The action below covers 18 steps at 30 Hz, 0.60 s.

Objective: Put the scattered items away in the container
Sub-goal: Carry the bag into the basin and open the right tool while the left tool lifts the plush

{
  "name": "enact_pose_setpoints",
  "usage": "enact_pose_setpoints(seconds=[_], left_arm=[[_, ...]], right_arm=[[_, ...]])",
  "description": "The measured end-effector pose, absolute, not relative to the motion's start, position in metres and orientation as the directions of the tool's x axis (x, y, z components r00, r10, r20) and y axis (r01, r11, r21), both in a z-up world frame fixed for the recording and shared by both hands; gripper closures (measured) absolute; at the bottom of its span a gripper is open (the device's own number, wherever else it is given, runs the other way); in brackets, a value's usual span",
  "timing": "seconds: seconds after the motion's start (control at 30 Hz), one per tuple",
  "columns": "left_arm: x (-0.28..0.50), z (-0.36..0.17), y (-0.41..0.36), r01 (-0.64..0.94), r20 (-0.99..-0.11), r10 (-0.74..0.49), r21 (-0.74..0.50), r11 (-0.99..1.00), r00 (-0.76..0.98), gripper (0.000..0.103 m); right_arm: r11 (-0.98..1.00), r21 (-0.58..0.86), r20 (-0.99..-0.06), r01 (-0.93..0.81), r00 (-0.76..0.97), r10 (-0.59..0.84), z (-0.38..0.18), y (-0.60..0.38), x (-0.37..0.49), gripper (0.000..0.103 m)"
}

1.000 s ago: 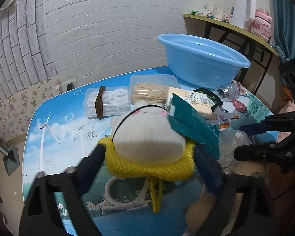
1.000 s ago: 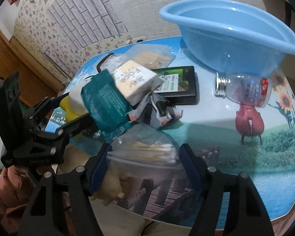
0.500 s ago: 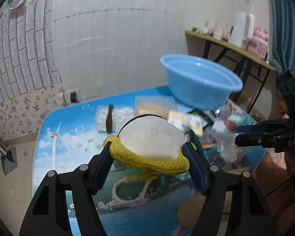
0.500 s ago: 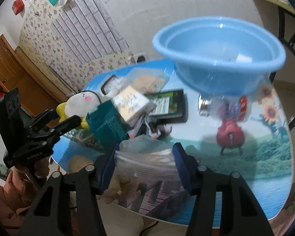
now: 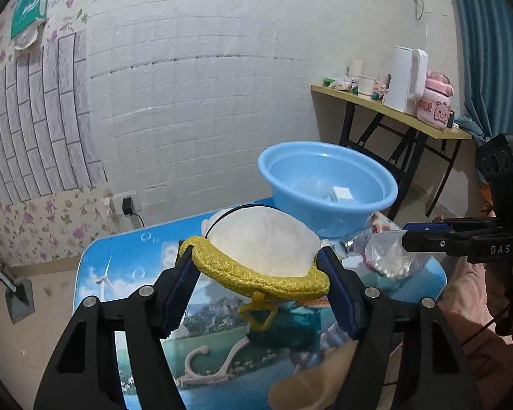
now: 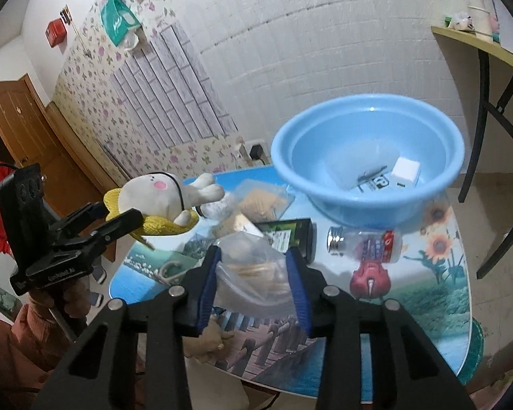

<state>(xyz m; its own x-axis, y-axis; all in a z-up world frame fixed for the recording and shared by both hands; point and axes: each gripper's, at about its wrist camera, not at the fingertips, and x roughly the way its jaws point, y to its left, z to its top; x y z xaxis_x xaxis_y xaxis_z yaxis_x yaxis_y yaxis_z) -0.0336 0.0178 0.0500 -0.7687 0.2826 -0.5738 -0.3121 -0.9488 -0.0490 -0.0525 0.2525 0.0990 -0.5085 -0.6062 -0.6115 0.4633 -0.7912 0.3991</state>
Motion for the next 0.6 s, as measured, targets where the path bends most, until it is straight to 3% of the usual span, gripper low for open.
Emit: enact_pose_setpoints(seconds=[0.1,0.6], left_arm=[[-0.037,0.06,0.026,-0.316,-0.563,0.291,-0.055,-0.947,-0.774,0.034],[-0.079,0.092,0.081,-0.364,-0.541,0.333,-0.054,-0.93,-0.772,0.034]], right_arm=[[-0.787,0.394,-0.583,0.475,-0.532,-0.614,0.113,0.261,-0.052,0.07],[-0.772,0.392,-0.454,0.501,-0.625,-0.636,0.157,0.297,-0.077,0.074]])
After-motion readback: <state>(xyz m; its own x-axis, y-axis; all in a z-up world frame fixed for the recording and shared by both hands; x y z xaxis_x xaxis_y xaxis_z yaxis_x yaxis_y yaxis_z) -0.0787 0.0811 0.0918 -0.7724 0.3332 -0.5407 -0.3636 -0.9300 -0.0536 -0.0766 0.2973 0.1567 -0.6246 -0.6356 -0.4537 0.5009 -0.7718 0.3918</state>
